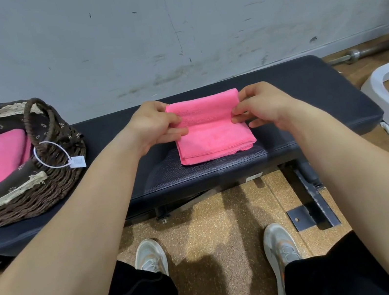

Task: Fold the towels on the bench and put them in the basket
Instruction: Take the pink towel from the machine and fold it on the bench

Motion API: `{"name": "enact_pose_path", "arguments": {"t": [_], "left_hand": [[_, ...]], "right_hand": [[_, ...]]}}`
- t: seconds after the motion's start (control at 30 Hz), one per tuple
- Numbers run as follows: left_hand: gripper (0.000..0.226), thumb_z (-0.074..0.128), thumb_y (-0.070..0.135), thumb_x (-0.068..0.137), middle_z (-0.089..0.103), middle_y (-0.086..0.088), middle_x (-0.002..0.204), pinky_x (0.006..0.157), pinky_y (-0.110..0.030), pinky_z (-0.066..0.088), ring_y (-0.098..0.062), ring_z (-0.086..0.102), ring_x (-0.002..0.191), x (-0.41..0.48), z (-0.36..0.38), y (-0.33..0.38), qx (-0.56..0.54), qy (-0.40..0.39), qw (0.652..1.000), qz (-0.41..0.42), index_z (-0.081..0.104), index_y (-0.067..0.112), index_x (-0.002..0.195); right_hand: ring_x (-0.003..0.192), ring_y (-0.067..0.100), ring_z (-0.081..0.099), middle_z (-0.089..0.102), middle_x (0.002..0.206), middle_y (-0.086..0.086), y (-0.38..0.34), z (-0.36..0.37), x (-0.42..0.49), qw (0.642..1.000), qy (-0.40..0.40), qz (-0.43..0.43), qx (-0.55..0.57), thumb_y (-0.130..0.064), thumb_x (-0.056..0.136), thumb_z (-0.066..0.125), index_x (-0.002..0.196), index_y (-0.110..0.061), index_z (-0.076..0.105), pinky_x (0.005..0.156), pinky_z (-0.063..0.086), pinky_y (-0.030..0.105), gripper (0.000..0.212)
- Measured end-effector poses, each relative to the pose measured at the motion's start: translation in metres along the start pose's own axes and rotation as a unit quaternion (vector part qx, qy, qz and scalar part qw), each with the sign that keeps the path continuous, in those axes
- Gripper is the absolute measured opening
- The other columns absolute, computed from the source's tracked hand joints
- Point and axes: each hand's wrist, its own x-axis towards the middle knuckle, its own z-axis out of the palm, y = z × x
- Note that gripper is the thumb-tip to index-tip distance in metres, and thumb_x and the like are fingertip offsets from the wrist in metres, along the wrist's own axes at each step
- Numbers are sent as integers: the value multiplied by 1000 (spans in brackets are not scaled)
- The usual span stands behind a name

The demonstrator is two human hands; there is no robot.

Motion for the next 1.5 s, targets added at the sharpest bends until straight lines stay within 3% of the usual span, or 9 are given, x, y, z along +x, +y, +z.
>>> {"name": "enact_pose_path", "arguments": {"t": [0.33, 0.5, 0.6, 0.77, 0.9, 1.07, 1.3, 1.4, 1.5], "left_hand": [[20, 68, -4, 86, 68, -17, 98, 76, -31, 61, -28, 73, 92, -13, -9, -5, 87, -56, 990, 94, 61, 10, 97], [22, 75, -1, 77, 71, 0, 110, 95, -40, 55, -19, 70, 99, -23, -12, -9, 200, -67, 961, 179, 68, 17, 87], [28, 75, -4, 78, 66, 2, 120, 91, -40, 56, -25, 72, 94, -31, -8, -11, 203, -93, 958, 179, 67, 23, 79], [42, 76, -3, 73, 61, 7, 123, 93, -41, 54, -15, 68, 100, -36, -6, -21, 267, -88, 932, 231, 65, 38, 72], [32, 76, 3, 75, 55, 7, 135, 107, -39, 43, -13, 56, 120, -33, -9, -29, 351, -100, 897, 248, 66, 33, 81], [20, 81, 24, 78, 48, 9, 147, 113, -37, 35, -8, 46, 131, -34, -10, -31, 378, -100, 889, 237, 65, 33, 84], [22, 73, 28, 86, 65, 13, 121, 102, -27, 41, -2, 57, 116, -33, 1, -24, 278, -32, 944, 174, 71, 23, 65], [23, 68, 28, 87, 74, 5, 100, 99, -41, 51, -17, 65, 97, -28, 4, -20, 160, -11, 982, 97, 78, 19, 69], [25, 65, 32, 85, 66, 2, 70, 84, -39, 52, -17, 58, 73, -27, 10, -13, 218, 29, 972, 86, 77, 19, 67]], "right_hand": [[94, 15, 75, 75, 94, 6, 13, -11, 1, 996, -62, -6, 62, 0, 92, 62, 98, -16, 66, 78, 59, 28, 17], [95, 19, 71, 71, 99, 13, 21, -14, -6, 994, -73, -45, 64, 7, 92, 54, 104, -9, 68, 87, 60, 31, 24], [94, 20, 66, 69, 100, 18, 23, -16, -11, 991, -75, -37, 103, 6, 87, 45, 94, -9, 70, 87, 59, 33, 31], [89, 18, 70, 73, 112, 14, 24, -12, -17, 995, -47, -60, 58, -29, 101, 55, 89, -1, 68, 84, 59, 30, 33], [76, 2, 64, 70, 80, -6, 28, -7, -22, 984, 2, -145, -104, -53, 85, 72, 76, -1, 65, 76, 50, 26, 54], [93, 8, 66, 74, 90, -8, 29, 10, -31, 965, 74, -160, -196, -76, 71, 67, 73, -12, 62, 84, 52, 35, 64], [74, 22, 54, 57, 84, -2, 48, 37, -28, 908, 167, -237, -304, -66, 83, 62, 83, -18, 46, 63, 43, 37, 51], [79, 21, 49, 52, 90, -1, 56, 44, -30, 905, 174, -255, -293, -58, 88, 64, 87, -18, 42, 66, 33, 32, 45], [84, 22, 48, 49, 92, 0, 60, 48, -30, 901, 182, -265, -290, -54, 90, 63, 89, -17, 41, 71, 37, 33, 43]]}}
